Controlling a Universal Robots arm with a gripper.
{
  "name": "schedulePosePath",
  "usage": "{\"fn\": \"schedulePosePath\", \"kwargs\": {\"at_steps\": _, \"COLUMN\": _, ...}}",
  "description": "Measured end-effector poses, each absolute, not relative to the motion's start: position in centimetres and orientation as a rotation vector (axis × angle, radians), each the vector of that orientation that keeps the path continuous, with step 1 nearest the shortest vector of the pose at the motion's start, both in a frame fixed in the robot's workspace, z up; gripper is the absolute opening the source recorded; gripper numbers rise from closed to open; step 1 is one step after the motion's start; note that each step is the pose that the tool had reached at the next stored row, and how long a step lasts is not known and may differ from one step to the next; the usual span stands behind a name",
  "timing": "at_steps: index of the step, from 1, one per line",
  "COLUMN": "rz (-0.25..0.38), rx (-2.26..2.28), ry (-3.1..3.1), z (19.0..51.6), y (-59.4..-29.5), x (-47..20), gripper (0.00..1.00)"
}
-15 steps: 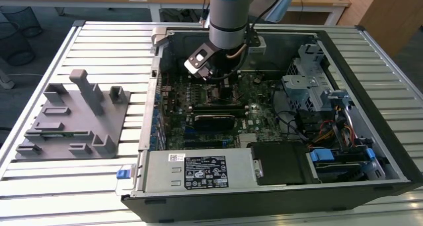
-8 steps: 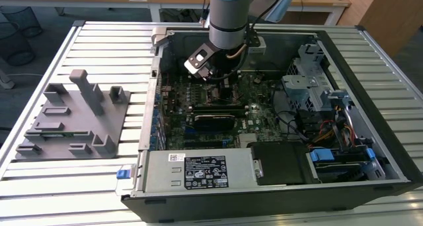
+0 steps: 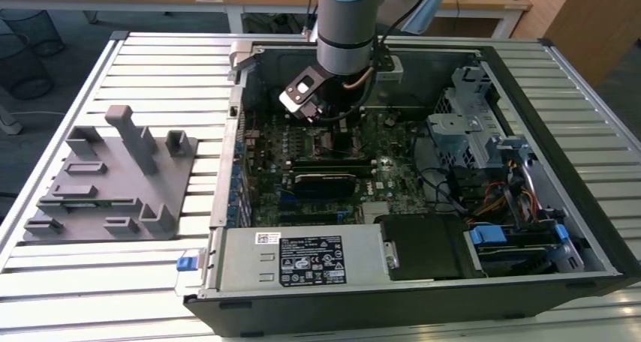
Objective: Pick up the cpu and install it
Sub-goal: 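Place the cpu into insertion slot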
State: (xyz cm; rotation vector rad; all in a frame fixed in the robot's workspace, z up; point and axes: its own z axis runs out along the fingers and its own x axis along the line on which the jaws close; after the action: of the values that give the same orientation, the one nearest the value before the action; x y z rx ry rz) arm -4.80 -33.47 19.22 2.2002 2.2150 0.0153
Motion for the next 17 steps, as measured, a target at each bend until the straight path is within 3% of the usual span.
{"fn": "schedulePosePath", "kwargs": {"at_steps": 12, "rz": 0.015, "rx": 2.201, "ry": 2.215, "z": 20.3, "y": -33.5, "x": -4.8, "gripper": 0.6}}
{"fn": "schedulePosePath", "kwargs": {"at_steps": 17, "rz": 0.014, "rx": 2.201, "ry": 2.216, "z": 20.6, "y": -33.5, "x": -4.8, "gripper": 0.36}}
